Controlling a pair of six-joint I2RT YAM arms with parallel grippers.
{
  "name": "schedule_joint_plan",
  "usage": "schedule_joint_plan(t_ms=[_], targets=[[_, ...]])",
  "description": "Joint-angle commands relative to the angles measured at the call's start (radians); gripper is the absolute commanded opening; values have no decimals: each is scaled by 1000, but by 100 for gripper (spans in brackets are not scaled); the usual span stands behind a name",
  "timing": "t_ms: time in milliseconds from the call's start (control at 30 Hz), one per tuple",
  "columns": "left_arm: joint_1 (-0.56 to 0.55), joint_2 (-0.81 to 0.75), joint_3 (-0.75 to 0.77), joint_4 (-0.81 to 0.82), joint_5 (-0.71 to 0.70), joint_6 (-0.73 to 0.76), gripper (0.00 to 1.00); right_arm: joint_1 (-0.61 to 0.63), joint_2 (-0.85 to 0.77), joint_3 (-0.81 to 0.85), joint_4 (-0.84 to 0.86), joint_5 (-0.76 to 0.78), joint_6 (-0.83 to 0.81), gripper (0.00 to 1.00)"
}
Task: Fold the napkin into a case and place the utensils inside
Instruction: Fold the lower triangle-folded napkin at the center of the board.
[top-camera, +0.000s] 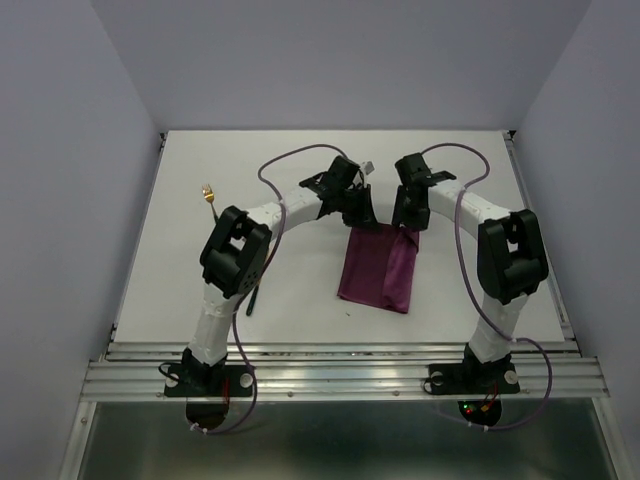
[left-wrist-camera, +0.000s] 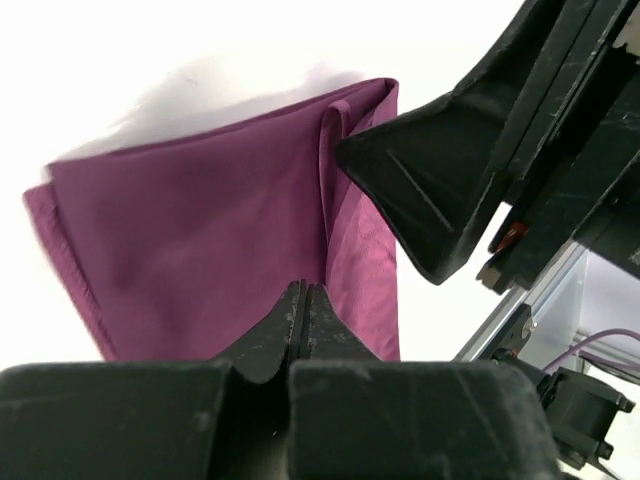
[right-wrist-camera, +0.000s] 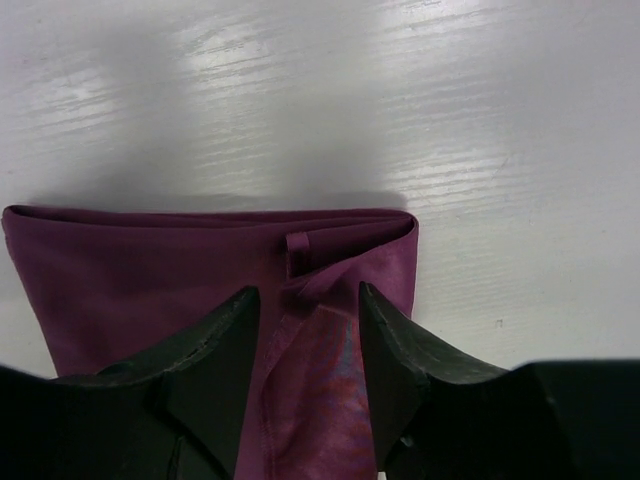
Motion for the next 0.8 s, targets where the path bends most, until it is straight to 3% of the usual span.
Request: schedule_joint_plan(t_ms=[0,33,200,400,767], targets=[[4,65,57,-5,68,-8,0,10,43,67,-16,39,-18,48],[5,85,61,-8,83,-12,0,10,51,65,-15,39,-18,42],[7,117,61,4,86,-17,0,10,80,28,-7,43,-1,31],[10,149,57,8,100,-6,0,10,68,2,10,39,-1,1],[13,166,3,40,122,-19,0,19,-18,-6,62,-46,-33,1]])
